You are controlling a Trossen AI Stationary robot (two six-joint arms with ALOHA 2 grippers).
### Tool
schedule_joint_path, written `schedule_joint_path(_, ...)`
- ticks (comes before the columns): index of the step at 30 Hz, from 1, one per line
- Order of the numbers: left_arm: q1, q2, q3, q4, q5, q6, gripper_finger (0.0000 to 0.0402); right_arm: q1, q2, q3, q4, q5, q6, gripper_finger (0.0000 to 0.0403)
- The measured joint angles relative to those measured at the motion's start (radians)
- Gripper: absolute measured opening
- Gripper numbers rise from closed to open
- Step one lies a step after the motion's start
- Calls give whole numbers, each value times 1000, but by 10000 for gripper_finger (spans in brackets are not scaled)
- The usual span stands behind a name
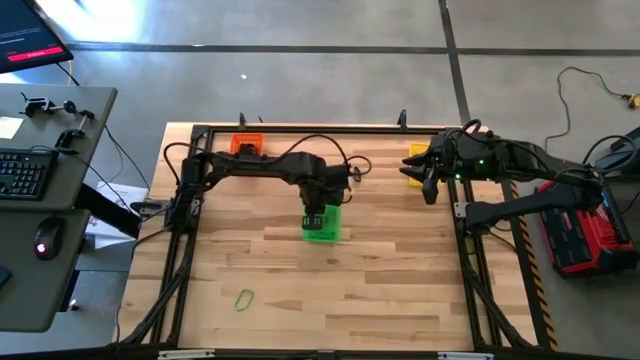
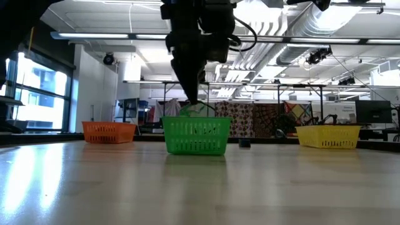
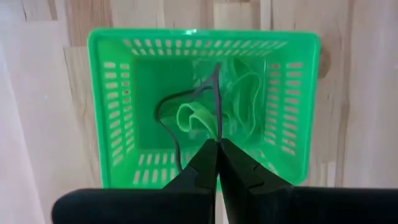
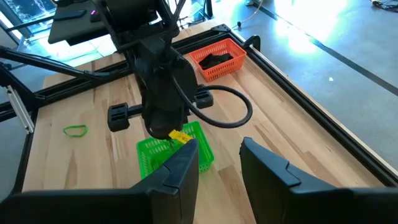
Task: Sort rubber bands into baskets
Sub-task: Put the purple rubber band into the yellow bin
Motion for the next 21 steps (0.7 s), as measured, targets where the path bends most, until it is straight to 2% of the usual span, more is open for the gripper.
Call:
schedule_joint_path(3,-1,-8,-1,-11,-23,0,1,0,0,0,0,0,0,108)
schedule_joint_path(7,-7,-41,0,-5,-111,-4,0,0,0,0,0,-17,0,108)
schedule_joint_path(14,-18,-117,-1,31,-115,9,0,1,41,-6,15,-87,3,108)
schedule_joint_path(21,-18,-214,-51,177,-113,10,0,1,171,-6,36,-124,-4,108)
